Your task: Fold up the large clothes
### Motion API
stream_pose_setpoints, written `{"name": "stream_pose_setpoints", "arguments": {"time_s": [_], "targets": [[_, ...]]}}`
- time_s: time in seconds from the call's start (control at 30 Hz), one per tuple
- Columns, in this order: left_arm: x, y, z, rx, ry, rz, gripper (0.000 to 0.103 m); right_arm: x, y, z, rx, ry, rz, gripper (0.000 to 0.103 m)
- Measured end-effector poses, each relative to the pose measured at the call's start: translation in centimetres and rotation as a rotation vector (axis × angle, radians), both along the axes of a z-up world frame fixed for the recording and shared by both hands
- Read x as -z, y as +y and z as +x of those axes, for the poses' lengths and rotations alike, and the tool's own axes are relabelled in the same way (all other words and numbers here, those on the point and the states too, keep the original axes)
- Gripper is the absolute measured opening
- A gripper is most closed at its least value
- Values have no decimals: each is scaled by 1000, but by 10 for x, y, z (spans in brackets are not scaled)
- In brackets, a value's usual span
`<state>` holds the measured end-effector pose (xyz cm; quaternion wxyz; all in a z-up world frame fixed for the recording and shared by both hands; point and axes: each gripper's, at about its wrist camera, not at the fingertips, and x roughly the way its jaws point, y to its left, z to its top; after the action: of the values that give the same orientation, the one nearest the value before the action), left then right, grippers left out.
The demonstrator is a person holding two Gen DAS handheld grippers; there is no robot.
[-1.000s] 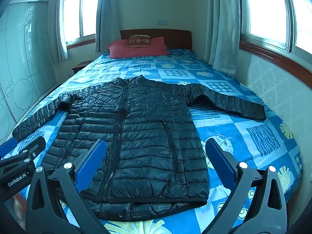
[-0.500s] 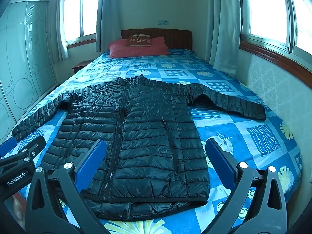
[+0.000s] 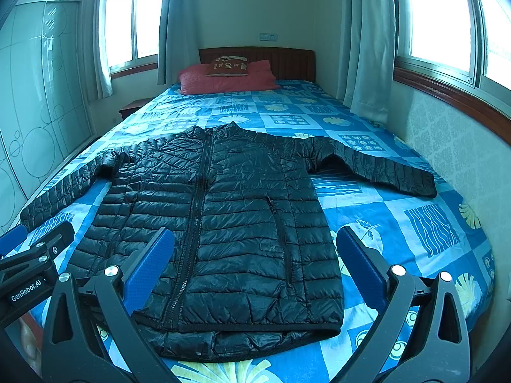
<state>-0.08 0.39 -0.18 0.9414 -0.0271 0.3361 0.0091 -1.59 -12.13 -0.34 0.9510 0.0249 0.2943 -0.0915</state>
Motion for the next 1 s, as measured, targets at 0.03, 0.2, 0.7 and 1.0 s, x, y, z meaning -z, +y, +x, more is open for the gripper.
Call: {"name": "stream_pose_setpoints", "arguments": {"time_s": [0.03, 0.2, 0.7, 1.0], "targets": [[0, 1, 0, 0, 1, -1, 98, 0, 0, 0, 0, 0, 1, 101], [2, 4, -3, 1, 4, -1, 98, 3, 1, 0, 0, 1, 0, 101], [9, 4, 1, -6, 11, -3, 98, 5, 4, 1, -3, 7, 0, 101], [9, 4, 1, -6, 13, -5, 98, 6, 4, 1, -3, 8, -1, 101]]}}
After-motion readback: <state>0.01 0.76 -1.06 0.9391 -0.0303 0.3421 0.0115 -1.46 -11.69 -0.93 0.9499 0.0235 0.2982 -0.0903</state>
